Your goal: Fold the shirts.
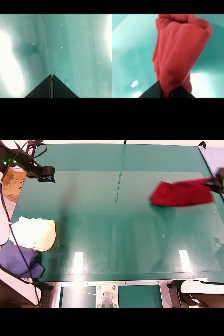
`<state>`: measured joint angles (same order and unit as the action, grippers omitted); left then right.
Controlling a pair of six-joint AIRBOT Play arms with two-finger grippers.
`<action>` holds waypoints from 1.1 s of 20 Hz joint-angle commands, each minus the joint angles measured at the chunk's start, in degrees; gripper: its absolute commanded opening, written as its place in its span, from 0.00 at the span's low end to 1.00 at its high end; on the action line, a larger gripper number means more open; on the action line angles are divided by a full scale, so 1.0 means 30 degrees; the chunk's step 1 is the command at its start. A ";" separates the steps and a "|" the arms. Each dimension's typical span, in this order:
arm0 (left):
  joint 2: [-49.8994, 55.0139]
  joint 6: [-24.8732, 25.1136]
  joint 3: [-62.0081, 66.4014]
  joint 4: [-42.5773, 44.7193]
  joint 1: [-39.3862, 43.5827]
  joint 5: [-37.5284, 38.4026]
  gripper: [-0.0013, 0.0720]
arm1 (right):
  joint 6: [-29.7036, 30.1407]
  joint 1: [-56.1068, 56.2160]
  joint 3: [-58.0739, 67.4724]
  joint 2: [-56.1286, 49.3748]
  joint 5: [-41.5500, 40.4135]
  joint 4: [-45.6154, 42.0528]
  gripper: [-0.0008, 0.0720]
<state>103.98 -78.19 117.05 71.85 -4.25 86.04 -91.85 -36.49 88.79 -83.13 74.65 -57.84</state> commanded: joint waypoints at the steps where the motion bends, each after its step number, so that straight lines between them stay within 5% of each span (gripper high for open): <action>1: -0.0015 -0.0226 0.0007 0.0051 0.0000 -0.0022 0.06 | -0.0765 -0.4692 -0.1566 0.2222 0.0481 -0.4750 0.03; 9: -0.0015 -0.0430 0.0007 -0.0095 0.0015 -0.0029 0.06 | -0.0634 -1.4192 -1.0047 0.4845 -0.2120 -0.6375 0.03; 16: -0.0015 -0.0641 0.0007 -0.0168 0.0015 0.0044 0.06 | -0.0175 -1.4222 -1.4979 0.4845 -0.5224 -0.5931 0.03; 17: -0.0015 -0.0641 0.0007 -0.0168 0.0015 0.0029 0.06 | -0.0175 -1.4222 -1.4775 0.4845 -0.4874 -0.6186 0.15; 18: -0.0015 -0.0634 0.0007 -0.0168 0.0015 0.0022 0.06 | -0.0189 -1.4236 -1.4396 0.4845 -0.4175 -0.6652 0.55; 19: -0.0015 -0.0634 0.0007 -0.0168 0.0015 -0.0007 0.06 | -0.0401 -1.4236 -1.3653 0.4845 -0.3009 -0.7555 0.77; 22: -0.0022 -0.0634 0.0007 -0.0168 0.0015 -0.0168 0.06 | -0.2652 -1.4214 -1.0112 0.4845 0.1668 -1.1001 0.76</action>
<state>103.98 -80.07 117.05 71.37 -4.25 86.02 -95.00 -79.05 52.05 -68.64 68.86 -82.41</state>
